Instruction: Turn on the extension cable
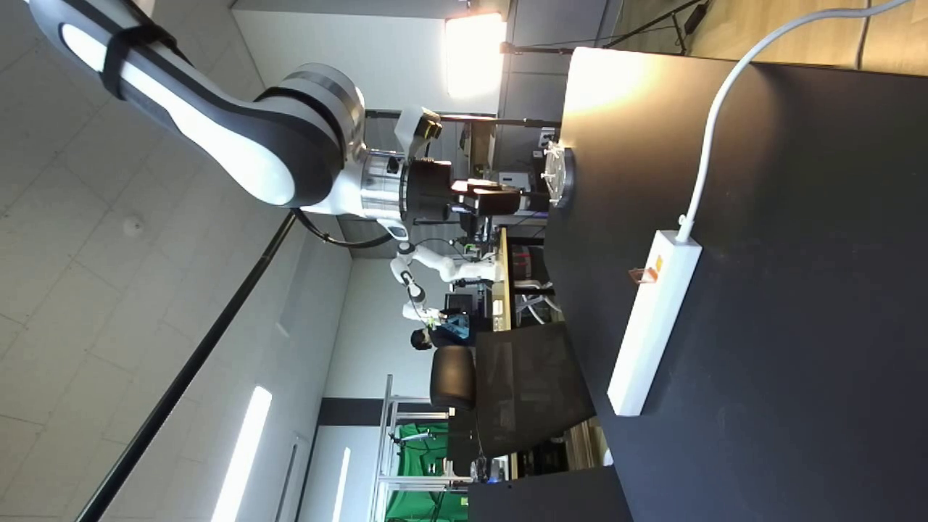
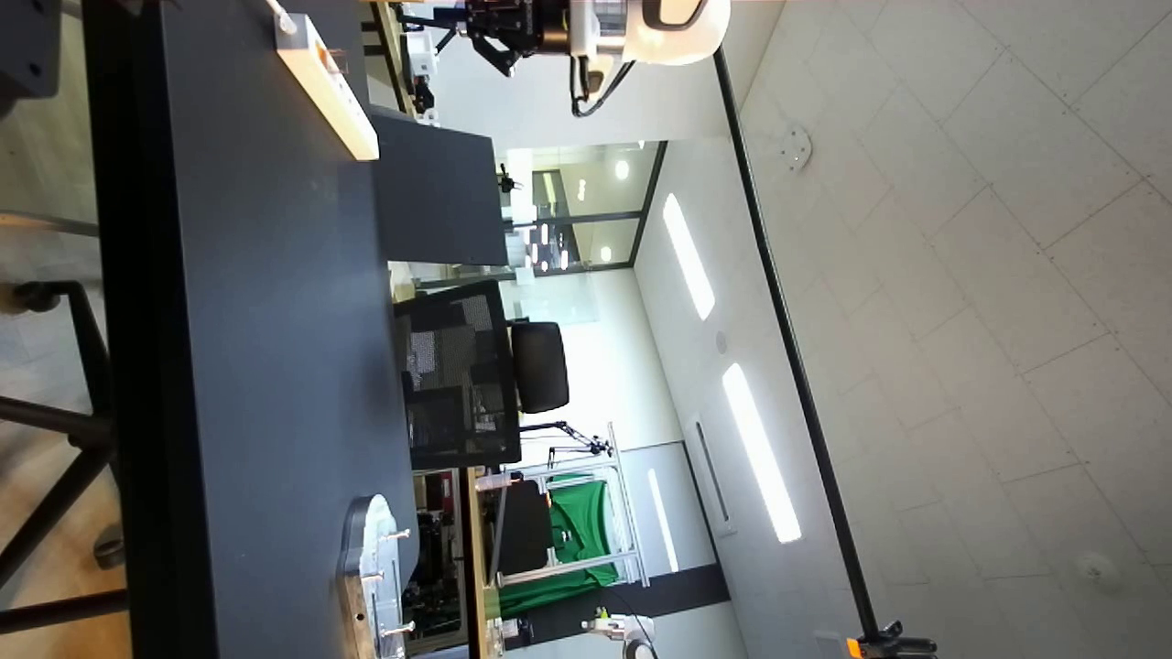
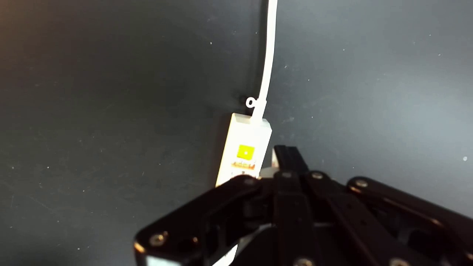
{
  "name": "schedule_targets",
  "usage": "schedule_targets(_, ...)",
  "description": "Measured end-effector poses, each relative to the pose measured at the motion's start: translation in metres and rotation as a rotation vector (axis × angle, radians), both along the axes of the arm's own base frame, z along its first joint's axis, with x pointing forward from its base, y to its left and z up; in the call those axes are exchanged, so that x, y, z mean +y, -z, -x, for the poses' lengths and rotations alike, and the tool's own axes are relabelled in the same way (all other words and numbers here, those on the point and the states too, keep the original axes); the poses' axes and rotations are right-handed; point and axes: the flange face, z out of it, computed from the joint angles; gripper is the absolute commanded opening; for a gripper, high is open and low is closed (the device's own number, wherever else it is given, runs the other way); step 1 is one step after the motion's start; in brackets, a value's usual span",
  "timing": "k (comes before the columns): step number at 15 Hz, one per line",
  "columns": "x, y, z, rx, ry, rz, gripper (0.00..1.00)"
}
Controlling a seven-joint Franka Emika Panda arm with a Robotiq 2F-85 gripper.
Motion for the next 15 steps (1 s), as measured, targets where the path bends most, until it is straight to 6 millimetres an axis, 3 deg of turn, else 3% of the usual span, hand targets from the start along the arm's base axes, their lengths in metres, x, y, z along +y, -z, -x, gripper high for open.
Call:
schedule_targets(3,-0.004,0.002,-0.010,-0.022,0.027,-0.021,0.00)
schedule_targets(7,-0.011,0.012,-0.040,-0.021,0.073,-0.057,0.00)
schedule_targets(15,-0.009,0.087,-0.082,0.149,0.086,-0.101,0.00)
